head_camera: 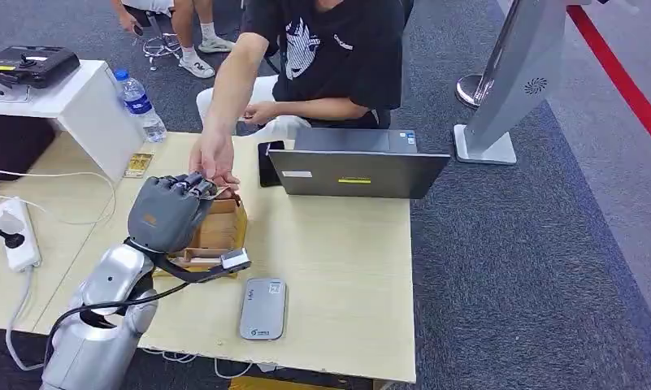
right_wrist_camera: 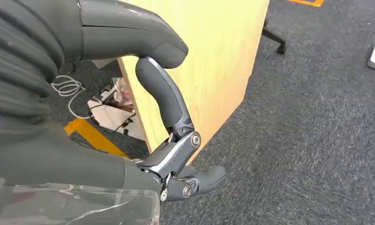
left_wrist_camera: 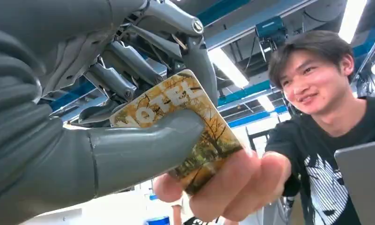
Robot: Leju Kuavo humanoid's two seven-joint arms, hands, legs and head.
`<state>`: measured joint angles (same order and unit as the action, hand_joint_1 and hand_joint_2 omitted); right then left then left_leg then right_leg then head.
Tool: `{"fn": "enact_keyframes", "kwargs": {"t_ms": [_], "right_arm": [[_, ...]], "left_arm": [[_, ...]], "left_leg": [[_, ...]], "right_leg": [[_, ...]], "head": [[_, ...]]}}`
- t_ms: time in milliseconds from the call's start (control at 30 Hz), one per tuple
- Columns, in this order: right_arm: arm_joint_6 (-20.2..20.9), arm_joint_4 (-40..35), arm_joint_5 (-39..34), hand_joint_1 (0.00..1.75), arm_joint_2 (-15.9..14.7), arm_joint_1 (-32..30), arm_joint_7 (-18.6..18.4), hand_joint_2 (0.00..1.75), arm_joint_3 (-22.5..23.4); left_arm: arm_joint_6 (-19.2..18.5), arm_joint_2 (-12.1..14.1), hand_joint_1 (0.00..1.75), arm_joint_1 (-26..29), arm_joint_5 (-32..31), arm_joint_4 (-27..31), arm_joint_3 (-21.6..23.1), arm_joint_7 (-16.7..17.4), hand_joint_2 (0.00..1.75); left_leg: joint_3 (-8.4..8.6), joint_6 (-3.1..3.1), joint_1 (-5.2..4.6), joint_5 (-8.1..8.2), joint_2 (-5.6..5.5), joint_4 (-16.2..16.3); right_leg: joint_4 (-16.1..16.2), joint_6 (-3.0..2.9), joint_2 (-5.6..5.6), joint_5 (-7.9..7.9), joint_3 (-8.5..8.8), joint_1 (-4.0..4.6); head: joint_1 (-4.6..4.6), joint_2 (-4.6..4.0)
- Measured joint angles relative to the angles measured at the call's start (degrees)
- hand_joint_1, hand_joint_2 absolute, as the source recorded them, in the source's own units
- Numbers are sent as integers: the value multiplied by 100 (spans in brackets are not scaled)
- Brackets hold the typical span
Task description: Pass the card to the sensor for recognition and then transmit it.
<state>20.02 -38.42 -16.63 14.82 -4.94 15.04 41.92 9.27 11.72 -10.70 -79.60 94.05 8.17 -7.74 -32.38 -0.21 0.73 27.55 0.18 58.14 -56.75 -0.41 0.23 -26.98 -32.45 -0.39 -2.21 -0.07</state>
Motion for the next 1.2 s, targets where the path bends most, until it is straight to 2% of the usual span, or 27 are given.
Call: {"fn": "enact_keyframes", "kwargs": {"t_ms": [633,667,767,867,900,967,1067,1200], "right_arm": [[46,63,229,0,0,-2,57,175,48],[50,68,236,0,0,-3,57,175,53],[68,83,234,0,0,-8,65,175,68],[24,118,-23,0,0,-48,144,175,83],[-37,129,-165,0,0,-82,171,175,66],[-206,122,-580,0,0,-175,181,175,-70],[-448,-24,-1064,0,4,-381,138,175,-423],[-623,-260,-1312,0,31,-617,59,175,-859]], "left_arm": [[-64,-2,175,-148,122,-98,-9,208,175],[-26,-2,0,-136,131,-105,-11,197,175],[230,-15,0,1,248,-111,-28,60,175],[1194,-246,0,799,919,300,-331,-394,175],[1354,-352,0,1076,1113,495,-460,-573,175],[1475,-573,0,1559,1588,915,-794,-987,175],[1415,-905,0,2003,1980,1444,-1339,-1405,175],[1316,-1208,0,2216,1993,1777,-1784,-1596,175]], "left_leg": [[-6,1,0,2,0,-1],[-6,1,0,2,1,-1],[-10,1,0,2,1,-3],[-1,0,-1,15,24,-4],[-3,5,-1,19,22,-3],[-5,9,-1,25,17,-3],[-8,7,-1,28,13,-4],[-10,7,-1,27,3,-5]], "right_leg": [[0,1,1,-2,-1,0],[0,1,2,-2,-1,0],[-1,1,2,-2,1,0],[0,2,30,-7,-2,-1],[1,5,28,-11,-4,-1],[3,11,24,-19,-4,-2],[4,13,16,-26,-3,-2],[3,13,2,-26,0,-1]], "head": [[0,0],[0,0],[0,0],[0,0],[0,0],[0,0],[0,0],[0,0]]}}
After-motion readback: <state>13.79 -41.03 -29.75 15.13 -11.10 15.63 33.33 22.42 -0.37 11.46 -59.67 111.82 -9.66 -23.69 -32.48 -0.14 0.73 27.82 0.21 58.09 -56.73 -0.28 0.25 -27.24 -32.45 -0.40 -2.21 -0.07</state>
